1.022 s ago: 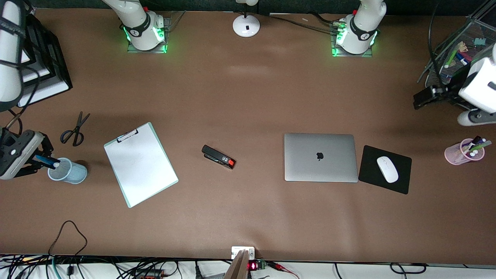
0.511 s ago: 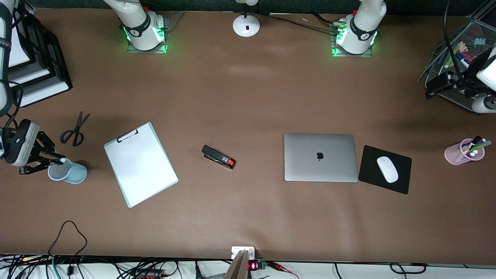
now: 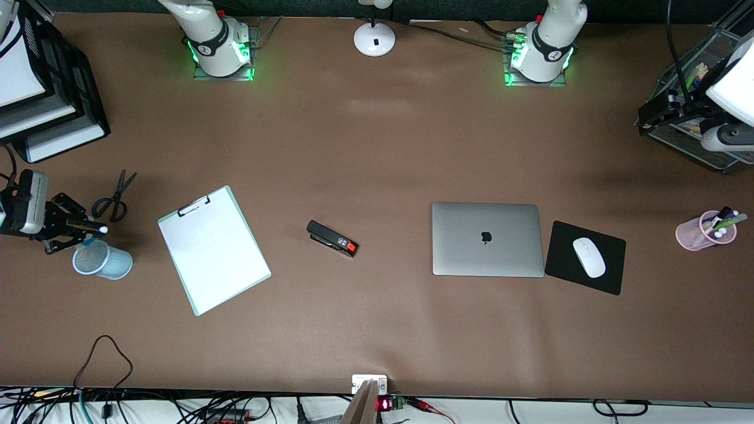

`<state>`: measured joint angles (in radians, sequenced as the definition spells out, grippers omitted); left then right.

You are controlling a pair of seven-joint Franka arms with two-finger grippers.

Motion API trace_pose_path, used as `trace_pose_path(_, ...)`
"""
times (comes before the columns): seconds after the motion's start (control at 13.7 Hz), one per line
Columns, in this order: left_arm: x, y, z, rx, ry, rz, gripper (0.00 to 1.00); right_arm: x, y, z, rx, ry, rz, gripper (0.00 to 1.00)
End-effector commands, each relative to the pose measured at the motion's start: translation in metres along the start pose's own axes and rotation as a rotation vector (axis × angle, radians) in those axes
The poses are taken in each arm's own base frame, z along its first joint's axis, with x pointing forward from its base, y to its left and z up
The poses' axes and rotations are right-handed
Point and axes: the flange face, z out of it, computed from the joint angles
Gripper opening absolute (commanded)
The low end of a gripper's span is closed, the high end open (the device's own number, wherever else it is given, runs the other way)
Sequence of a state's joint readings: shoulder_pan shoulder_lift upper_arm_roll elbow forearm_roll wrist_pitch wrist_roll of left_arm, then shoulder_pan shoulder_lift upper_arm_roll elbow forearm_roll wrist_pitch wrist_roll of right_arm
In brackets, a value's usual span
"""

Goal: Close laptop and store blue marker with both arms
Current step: 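Lower the blue marker into the blue pen cup and open the right gripper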

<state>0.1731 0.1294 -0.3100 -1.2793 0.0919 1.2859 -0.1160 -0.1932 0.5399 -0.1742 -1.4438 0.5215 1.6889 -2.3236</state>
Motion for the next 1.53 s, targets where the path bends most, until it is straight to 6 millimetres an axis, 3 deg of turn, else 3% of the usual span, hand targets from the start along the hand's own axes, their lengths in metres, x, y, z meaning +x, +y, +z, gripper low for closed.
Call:
trace_pose_path(0.0, -0.024, -0.022, 0.008, -0.044, 0.017, 0.005, 1.00, -0.004, -0.011, -0.005, -0.017, 0.091, -0.073, 0.03)
trace_pose_path(0.36, -0.046, -0.014, 0.015, -0.037, 0.018, 0.033, 1.00, -0.037, -0.018, -0.003, -0.066, 0.129, -0.172, 0.03)
trace_pose_path(0.73, -0.041, -0.007, 0.011, -0.048, 0.049, 0.045, 1.00, -0.065, -0.015, 0.006, -0.091, 0.138, -0.198, 0.03)
trace_pose_path(0.88, -0.037, -0.008, 0.012, -0.048, 0.065, 0.038, 1.00, -0.069, -0.009, 0.001, -0.108, 0.130, -0.217, 0.03)
trace_pose_path(1.24, -0.036, -0.008, 0.013, -0.049, 0.069, 0.035, 1.00, -0.085, -0.011, 0.016, -0.135, 0.193, -0.212, 0.03)
trace_pose_path(1.46, -0.041, 0.004, 0.012, -0.043, 0.047, 0.053, 1.00, -0.094, -0.016, 0.025, -0.154, 0.245, -0.192, 0.03)
